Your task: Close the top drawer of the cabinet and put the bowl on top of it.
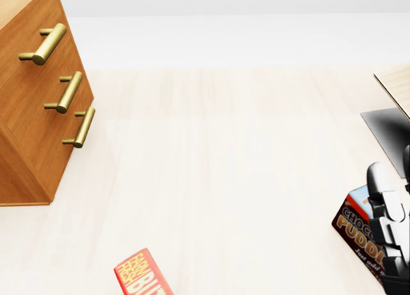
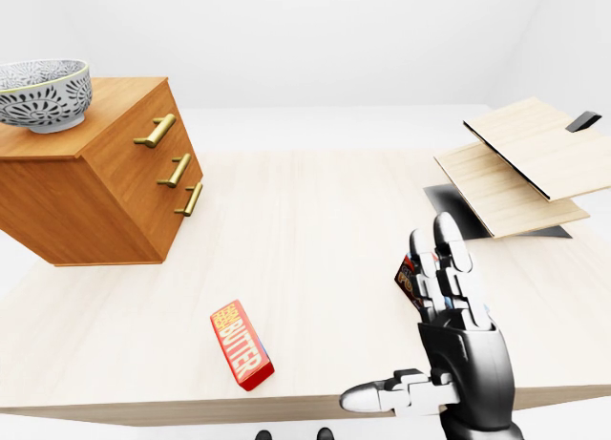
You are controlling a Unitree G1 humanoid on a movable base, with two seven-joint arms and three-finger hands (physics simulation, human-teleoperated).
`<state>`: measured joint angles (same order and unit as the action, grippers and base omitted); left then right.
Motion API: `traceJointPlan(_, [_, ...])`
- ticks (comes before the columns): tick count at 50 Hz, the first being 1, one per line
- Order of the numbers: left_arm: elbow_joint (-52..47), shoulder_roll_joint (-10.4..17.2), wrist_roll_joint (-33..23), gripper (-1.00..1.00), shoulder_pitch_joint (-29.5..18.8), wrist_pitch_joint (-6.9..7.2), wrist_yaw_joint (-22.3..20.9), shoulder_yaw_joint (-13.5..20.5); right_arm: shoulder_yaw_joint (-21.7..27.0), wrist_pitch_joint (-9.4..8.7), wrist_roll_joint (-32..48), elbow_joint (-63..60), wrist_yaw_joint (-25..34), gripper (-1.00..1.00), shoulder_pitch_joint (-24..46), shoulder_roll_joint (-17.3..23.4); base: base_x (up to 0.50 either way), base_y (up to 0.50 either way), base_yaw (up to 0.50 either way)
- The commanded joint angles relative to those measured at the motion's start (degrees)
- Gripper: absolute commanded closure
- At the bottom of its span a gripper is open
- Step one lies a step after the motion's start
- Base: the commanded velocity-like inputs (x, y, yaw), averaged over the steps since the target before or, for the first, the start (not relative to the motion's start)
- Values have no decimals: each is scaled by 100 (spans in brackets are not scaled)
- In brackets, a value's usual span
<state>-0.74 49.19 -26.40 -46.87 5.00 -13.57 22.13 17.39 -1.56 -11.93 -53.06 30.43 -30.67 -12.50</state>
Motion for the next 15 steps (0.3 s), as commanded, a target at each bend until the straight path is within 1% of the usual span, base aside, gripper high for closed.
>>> traceJointPlan(1, [-1992, -101, 795, -100, 410, 0, -453, 388, -63, 44, 53, 66, -44, -100, 15, 33, 0, 0, 0])
traceJointPlan(3, [-2278, -129, 880, -100, 525, 0, -423, 401, -71, 42, 38, 35, -45, -100, -19, 40, 0, 0, 0])
traceJointPlan(4, [-2602, -206, 1006, -100, 565, 0, -486, 472, -72, 32, 33, 32, -50, -100, -15, 46, 0, 0, 0])
traceJointPlan(6, [-2926, -259, 1202, -100, 633, 0, -546, 521, -99, 37, 71, 68, -76, -100, 14, 58, 0, 0, 0])
traceJointPlan(9, [-3532, -427, 1643, -100, 709, 0, -698, 679, -138, 57, 78, 49, -89, -100, -28, 67, 0, 0, 0])
traceJointPlan(11, [-3962, -589, 1898, -100, 818, 0, -718, 739, -161, 89, 95, 66, -99, -100, -42, 72, 0, 0, 0])
traceJointPlan(12, [-4328, -808, 2134, -100, 877, 0, -799, 791, -151, 84, 79, 45, -99, -100, -59, 78, 0, 0, 0])
traceJointPlan(15, [-4817, -1081, 2425, -100, 1063, 0, -727, 765, -129, 62, 64, 50, -105, -100, -39, 91, 0, 0, 0])
